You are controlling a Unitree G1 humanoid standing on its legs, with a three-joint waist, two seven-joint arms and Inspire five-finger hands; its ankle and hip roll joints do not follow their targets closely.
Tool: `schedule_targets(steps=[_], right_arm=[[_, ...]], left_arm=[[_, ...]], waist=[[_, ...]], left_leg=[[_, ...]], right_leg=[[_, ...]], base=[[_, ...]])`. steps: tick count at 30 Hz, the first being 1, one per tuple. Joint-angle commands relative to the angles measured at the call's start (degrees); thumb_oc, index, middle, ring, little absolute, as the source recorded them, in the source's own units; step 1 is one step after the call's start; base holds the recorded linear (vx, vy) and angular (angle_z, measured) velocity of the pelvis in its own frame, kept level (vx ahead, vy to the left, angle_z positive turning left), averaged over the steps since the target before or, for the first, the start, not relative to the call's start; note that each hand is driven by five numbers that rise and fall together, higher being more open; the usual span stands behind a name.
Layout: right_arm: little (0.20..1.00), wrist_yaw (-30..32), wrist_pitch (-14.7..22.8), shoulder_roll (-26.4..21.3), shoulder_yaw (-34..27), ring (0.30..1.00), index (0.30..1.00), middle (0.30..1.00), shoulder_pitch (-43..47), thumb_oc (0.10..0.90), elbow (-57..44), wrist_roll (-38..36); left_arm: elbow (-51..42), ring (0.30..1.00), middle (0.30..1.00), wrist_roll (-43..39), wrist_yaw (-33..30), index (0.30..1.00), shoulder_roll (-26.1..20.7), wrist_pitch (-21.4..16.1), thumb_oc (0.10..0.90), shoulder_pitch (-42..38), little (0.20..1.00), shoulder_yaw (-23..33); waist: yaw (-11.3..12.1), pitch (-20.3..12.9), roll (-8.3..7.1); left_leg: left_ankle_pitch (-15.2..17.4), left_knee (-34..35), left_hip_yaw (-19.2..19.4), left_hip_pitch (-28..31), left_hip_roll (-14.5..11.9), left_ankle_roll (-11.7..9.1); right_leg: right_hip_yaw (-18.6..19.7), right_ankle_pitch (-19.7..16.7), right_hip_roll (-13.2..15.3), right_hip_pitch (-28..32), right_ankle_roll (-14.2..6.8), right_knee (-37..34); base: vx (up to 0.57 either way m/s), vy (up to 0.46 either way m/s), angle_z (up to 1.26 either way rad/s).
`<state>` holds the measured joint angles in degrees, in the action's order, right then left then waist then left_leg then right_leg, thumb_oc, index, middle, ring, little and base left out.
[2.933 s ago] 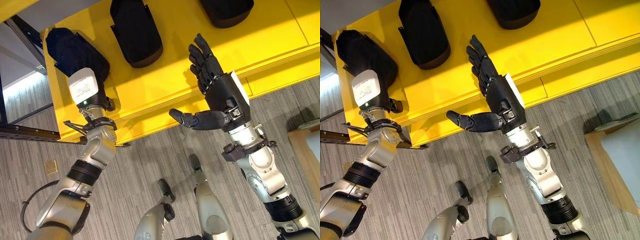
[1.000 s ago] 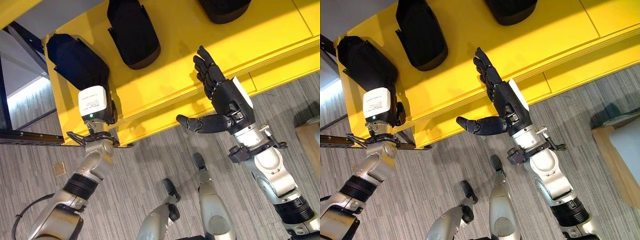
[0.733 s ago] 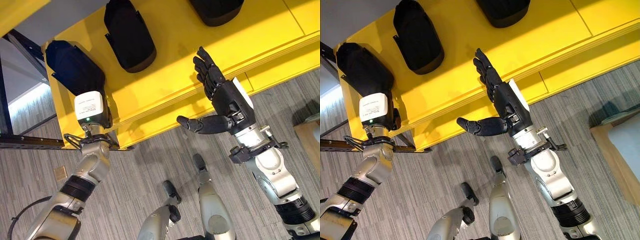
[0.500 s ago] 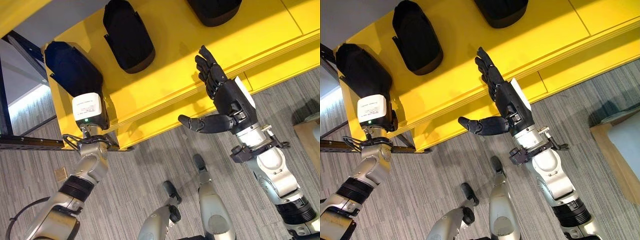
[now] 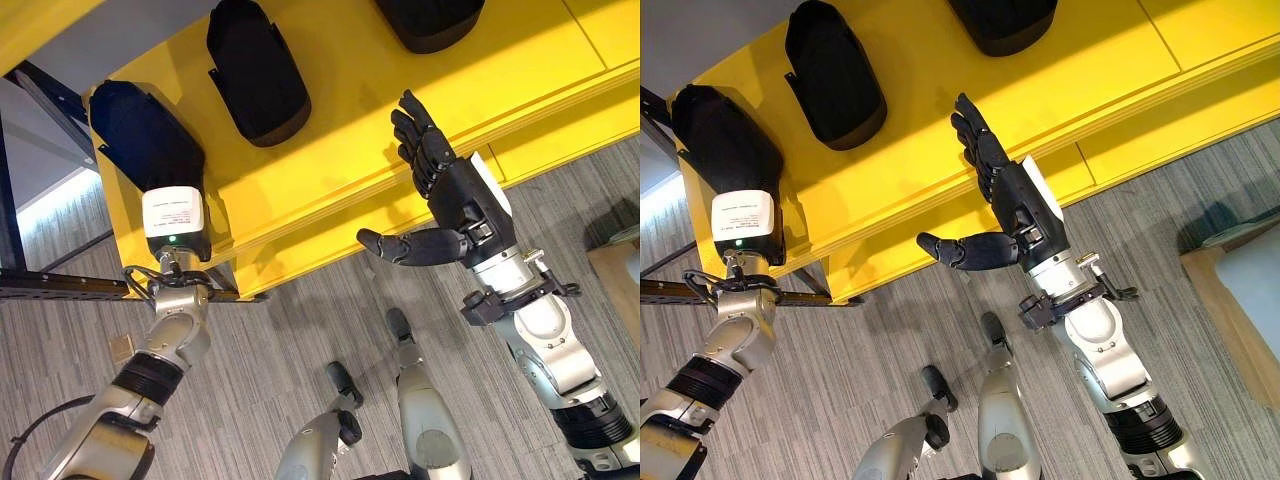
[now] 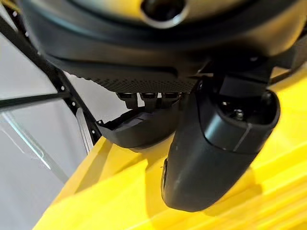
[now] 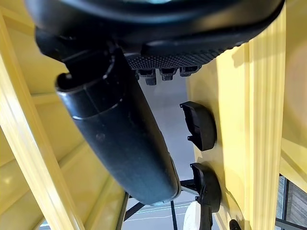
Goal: Move parts from the plastic box to the shelf.
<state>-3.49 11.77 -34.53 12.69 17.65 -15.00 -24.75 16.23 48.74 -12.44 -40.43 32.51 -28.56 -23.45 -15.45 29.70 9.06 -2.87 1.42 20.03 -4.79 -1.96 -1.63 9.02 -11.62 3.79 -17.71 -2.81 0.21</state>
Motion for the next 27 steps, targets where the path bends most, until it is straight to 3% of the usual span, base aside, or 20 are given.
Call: schedule_targets(steps=[1, 18, 27], right_arm=[[1.000, -0.6, 6.0, -0.1, -2.3, 1.000, 1.000, 1.000, 0.7, 0.900, -11.7, 0.8], [1.000, -0.6, 6.7, -0.6, -2.4, 1.000, 1.000, 1.000, 0.1, 0.900, -11.2, 0.6], [1.000, -0.6, 6.8, -0.6, -2.4, 1.000, 1.000, 1.000, -0.1, 0.900, -11.2, 0.9]], left_arm=[[1.5, 1.000, 1.000, 2.7, 4.3, 1.000, -6.0, 2.6, 0.900, 4.3, 1.000, -0.8], [-4.5, 1.000, 1.000, 10.5, 8.8, 1.000, -9.2, -1.4, 0.900, 4.1, 1.000, -2.3], [-5.6, 1.000, 1.000, 12.9, 12.5, 1.000, -9.9, -0.8, 0.900, 4.6, 1.000, -2.4]], waist=[[0.1, -3.7, -0.10], [0.4, -3.7, 0.18], [0.6, -3.6, 0.34]], left_leg=[[4.3, -10.8, -4.4, -5.2, -1.3, -1.2], [4.4, -10.4, -4.6, -5.1, -1.1, -1.1], [4.5, -10.3, -4.7, -5.0, -1.0, -1.1]], right_leg=[[-4.6, 9.8, 5.3, 0.0, -3.6, 8.6], [-5.0, 9.5, 5.6, 0.6, -3.8, 7.8], [-5.1, 9.3, 5.7, 0.8, -3.9, 7.5]], base=[[0.00, 0.000, 0.00], [0.00, 0.000, 0.00], [0.00, 0.000, 0.00]])
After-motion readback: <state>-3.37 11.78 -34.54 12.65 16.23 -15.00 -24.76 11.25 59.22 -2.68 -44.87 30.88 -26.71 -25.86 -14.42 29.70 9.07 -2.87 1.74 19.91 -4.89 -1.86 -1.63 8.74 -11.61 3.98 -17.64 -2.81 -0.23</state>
